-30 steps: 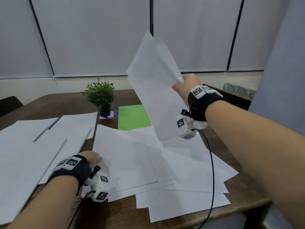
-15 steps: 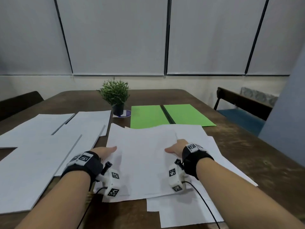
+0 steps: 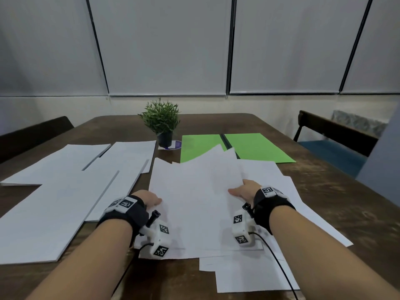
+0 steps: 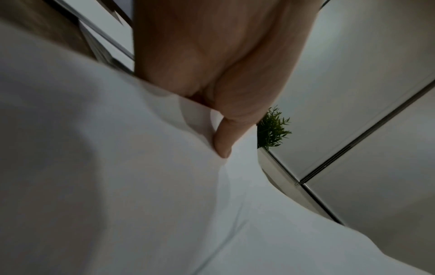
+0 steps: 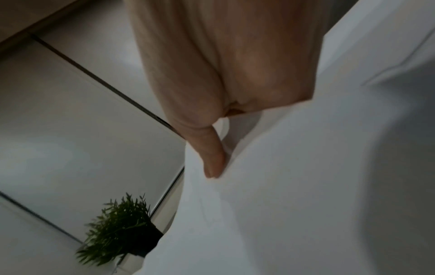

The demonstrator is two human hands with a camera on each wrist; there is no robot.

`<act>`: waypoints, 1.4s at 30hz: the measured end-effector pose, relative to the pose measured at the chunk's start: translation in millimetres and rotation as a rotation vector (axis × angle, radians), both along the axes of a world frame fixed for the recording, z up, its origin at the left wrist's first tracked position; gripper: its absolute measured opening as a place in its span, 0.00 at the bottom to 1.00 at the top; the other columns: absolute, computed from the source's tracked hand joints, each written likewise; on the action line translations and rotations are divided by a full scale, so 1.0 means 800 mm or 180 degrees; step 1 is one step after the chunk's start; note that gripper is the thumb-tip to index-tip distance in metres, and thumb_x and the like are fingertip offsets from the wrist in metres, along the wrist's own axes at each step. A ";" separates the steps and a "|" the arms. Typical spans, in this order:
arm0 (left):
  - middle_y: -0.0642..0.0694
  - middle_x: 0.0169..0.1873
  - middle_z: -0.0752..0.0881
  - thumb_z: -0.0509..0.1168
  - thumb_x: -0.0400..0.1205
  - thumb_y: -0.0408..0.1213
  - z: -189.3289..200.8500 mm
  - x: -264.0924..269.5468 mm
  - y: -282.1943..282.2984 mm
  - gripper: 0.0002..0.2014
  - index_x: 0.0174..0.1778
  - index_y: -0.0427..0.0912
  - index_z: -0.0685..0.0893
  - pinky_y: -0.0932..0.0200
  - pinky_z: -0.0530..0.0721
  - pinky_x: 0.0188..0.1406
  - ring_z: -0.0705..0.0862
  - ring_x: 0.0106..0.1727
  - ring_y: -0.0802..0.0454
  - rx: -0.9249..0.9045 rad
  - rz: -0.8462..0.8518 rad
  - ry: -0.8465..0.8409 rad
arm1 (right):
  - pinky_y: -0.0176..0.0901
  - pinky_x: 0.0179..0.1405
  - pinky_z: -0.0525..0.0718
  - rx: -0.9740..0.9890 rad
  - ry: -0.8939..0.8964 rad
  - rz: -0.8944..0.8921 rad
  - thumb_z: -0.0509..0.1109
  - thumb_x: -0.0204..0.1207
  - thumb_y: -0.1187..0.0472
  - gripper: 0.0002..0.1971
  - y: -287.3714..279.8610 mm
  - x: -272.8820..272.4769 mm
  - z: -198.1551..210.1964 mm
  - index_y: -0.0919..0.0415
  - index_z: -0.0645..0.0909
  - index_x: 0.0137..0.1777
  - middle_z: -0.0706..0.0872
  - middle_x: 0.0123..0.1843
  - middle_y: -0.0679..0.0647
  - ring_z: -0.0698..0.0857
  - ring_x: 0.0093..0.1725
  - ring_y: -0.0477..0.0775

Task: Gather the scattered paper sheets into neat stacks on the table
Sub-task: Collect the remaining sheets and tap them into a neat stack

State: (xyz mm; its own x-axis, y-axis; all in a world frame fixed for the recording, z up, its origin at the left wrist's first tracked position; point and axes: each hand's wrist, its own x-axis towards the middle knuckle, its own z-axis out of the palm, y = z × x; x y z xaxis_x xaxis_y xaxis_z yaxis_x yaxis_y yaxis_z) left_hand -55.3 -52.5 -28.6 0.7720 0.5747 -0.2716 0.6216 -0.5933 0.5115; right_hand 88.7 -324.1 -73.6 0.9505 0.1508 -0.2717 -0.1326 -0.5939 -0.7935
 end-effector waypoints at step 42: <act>0.36 0.63 0.83 0.65 0.81 0.47 -0.012 0.058 -0.017 0.25 0.66 0.29 0.77 0.55 0.80 0.61 0.82 0.63 0.39 -0.0210 -0.0248 -0.0249 | 0.53 0.56 0.86 0.0587 0.0019 0.0557 0.73 0.73 0.72 0.15 -0.010 -0.036 0.021 0.64 0.81 0.59 0.88 0.57 0.59 0.88 0.52 0.59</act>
State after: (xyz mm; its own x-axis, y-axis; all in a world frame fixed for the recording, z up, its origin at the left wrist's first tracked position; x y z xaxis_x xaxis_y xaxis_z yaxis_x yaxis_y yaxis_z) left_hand -8.9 -66.4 -37.9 0.8338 0.4952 -0.2441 0.5318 -0.6017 0.5960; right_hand 60.1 -332.2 -56.5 0.9040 0.3605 -0.2300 -0.0455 -0.4536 -0.8900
